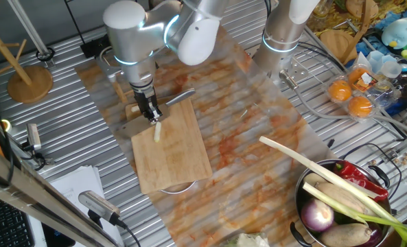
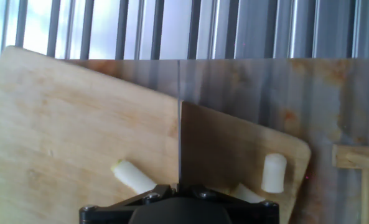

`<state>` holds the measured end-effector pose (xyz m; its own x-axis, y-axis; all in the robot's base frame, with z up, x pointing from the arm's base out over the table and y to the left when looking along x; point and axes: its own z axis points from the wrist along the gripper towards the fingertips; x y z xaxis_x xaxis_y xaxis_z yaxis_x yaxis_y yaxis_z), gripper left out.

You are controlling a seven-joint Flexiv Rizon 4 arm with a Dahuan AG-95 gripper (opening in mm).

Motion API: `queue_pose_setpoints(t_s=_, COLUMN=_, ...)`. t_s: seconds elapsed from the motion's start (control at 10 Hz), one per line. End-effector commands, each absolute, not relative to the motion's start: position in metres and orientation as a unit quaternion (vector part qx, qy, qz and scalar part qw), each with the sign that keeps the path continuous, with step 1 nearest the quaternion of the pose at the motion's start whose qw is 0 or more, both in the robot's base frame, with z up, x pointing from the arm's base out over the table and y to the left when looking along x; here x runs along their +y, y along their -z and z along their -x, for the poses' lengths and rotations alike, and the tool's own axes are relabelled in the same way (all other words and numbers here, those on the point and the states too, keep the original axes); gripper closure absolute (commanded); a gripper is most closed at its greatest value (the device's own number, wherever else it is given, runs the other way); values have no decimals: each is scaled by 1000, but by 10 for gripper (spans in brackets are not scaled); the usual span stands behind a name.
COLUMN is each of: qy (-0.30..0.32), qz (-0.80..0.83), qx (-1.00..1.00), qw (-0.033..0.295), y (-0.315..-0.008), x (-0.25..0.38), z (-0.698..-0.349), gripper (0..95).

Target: Chop the scallions

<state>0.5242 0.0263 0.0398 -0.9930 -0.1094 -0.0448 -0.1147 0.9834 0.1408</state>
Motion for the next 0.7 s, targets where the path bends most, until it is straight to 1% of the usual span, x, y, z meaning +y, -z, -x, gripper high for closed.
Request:
queue_pose_setpoints(t_s=0.1, qy=-61, qz=44, qx=997, qw=16, y=-26, x=32, z=-533, gripper=950)
queue_pose_setpoints(t_s=0.2, qy=-44, qz=48, qx=998, qw=15, y=-27, x=33, z=-535, gripper=950)
queue_pose_setpoints(t_s=0.3, qy=-43, qz=50, qx=998, qw=11, y=-31, x=32, z=-535, gripper=950)
queue_pose_setpoints(t_s=0.4, qy=-32, qz=57, qx=998, qw=-4, y=-43, x=27, z=-535, gripper=950)
queue_pose_setpoints(t_s=0.7, qy=-45, qz=48, qx=998, qw=-8, y=-61, x=26, z=-529, gripper=950)
